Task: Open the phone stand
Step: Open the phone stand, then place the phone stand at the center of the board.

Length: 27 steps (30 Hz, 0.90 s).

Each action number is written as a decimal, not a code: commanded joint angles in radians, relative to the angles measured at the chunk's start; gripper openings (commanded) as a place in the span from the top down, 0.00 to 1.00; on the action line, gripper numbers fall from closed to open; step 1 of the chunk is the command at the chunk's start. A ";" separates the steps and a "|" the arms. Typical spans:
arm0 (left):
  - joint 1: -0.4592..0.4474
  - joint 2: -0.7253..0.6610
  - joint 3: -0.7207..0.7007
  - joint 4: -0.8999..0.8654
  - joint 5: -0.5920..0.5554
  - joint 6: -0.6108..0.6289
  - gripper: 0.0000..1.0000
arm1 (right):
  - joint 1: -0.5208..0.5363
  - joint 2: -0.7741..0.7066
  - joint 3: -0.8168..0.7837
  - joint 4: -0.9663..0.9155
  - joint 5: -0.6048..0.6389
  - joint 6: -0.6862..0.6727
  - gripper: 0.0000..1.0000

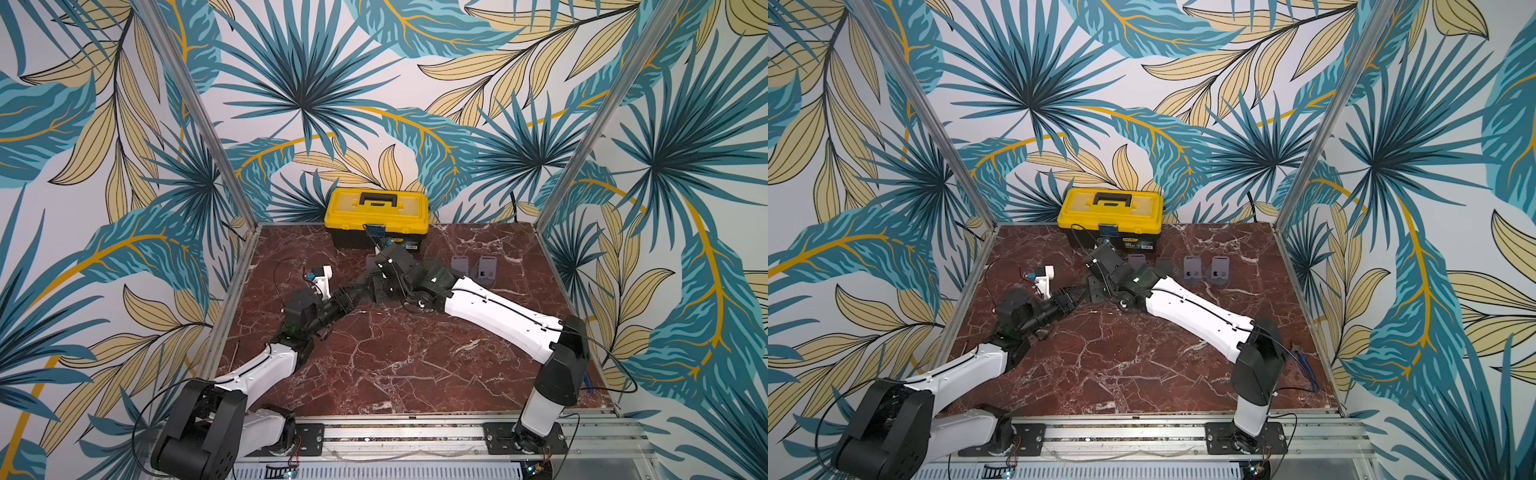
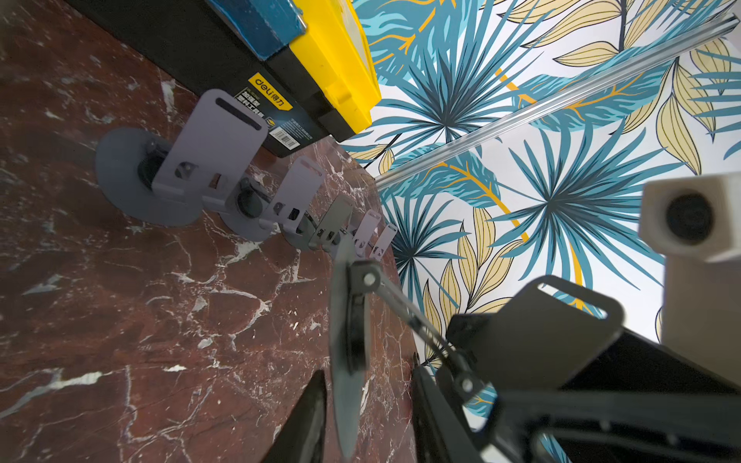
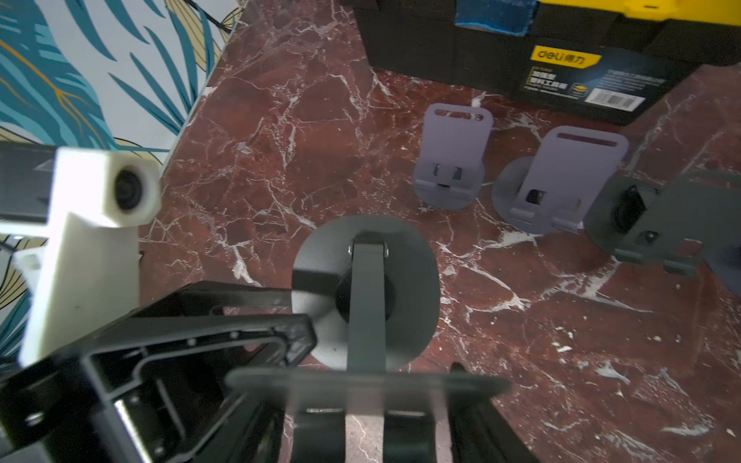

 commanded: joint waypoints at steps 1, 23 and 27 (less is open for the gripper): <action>-0.004 -0.019 -0.031 0.024 -0.002 -0.001 0.62 | -0.038 -0.080 -0.050 0.012 0.048 -0.019 0.60; -0.006 -0.030 -0.007 -0.136 -0.049 0.073 0.61 | -0.779 -0.370 -0.417 0.030 0.100 -0.441 0.61; -0.005 0.001 0.013 -0.136 -0.053 0.074 0.61 | -0.898 -0.304 -0.423 0.085 0.033 -0.481 0.61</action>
